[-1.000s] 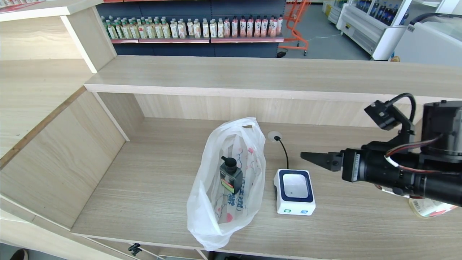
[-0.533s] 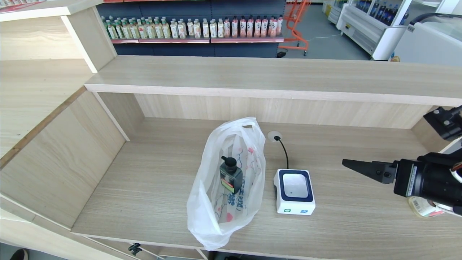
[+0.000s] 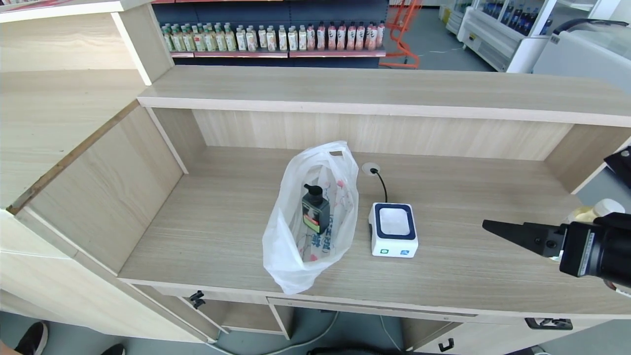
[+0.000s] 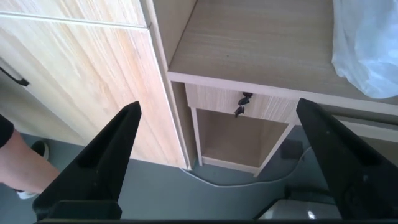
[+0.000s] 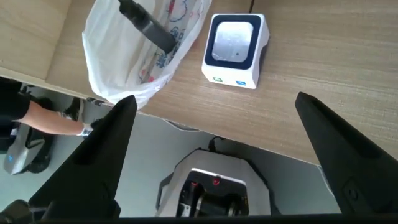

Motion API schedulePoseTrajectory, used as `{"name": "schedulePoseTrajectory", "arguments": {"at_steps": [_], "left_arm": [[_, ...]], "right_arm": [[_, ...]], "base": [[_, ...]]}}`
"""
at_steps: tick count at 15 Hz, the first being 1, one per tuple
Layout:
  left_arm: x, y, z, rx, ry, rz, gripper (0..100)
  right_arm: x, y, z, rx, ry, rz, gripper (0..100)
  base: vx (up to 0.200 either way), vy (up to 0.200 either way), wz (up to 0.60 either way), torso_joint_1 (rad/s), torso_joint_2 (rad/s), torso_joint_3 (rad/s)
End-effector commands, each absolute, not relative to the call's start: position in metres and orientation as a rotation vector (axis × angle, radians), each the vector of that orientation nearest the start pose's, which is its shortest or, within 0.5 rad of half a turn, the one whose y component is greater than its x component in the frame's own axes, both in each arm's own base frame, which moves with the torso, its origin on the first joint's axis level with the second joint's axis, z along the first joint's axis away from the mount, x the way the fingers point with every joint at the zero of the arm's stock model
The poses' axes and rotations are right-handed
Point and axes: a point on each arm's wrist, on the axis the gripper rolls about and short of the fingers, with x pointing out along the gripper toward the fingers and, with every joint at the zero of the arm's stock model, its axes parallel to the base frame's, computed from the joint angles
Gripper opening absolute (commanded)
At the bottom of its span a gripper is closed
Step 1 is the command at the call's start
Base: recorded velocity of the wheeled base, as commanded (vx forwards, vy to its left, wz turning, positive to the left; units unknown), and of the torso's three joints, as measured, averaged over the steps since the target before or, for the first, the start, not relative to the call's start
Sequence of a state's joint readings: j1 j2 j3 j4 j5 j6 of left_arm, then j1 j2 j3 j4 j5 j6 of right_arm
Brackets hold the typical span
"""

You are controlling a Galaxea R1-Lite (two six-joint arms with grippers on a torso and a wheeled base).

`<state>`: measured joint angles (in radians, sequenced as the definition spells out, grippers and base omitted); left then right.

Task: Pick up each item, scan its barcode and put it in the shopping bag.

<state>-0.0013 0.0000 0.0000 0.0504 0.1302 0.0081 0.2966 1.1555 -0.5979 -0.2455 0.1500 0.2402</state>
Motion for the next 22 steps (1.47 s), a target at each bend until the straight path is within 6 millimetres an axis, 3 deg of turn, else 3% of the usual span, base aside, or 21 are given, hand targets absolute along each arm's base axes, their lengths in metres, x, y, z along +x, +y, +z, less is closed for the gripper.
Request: {"name": "schedulePoseTrajectory", "arguments": {"at_steps": [1,7,14,22], "left_arm": [[-0.023,0.003,0.070,0.013,0.053,0.129,100],[-0.023,0.003,0.070,0.014,0.053,0.129,100],[-0.023,0.003,0.070,0.013,0.053,0.129,100],[-0.023,0.003,0.070,0.016,0.053,0.129,100]], "right_arm": [[0.153,0.049,0.215,0.211,0.366,0.393,100],[0.147,0.026,0.197,0.177,0.423,0.202,100],[0.130,0.022,0.178,0.163,0.458,0.163,100],[0.126,0.021,0.173,0.157,0.490,0.139,100]], "base": [[0.000,0.000,0.00,0.000,0.00,0.000],[0.000,-0.167,0.00,0.003,0.00,0.004],[0.000,-0.200,0.00,0.005,0.00,0.004],[0.000,-0.200,0.00,0.003,0.00,0.003]]}}
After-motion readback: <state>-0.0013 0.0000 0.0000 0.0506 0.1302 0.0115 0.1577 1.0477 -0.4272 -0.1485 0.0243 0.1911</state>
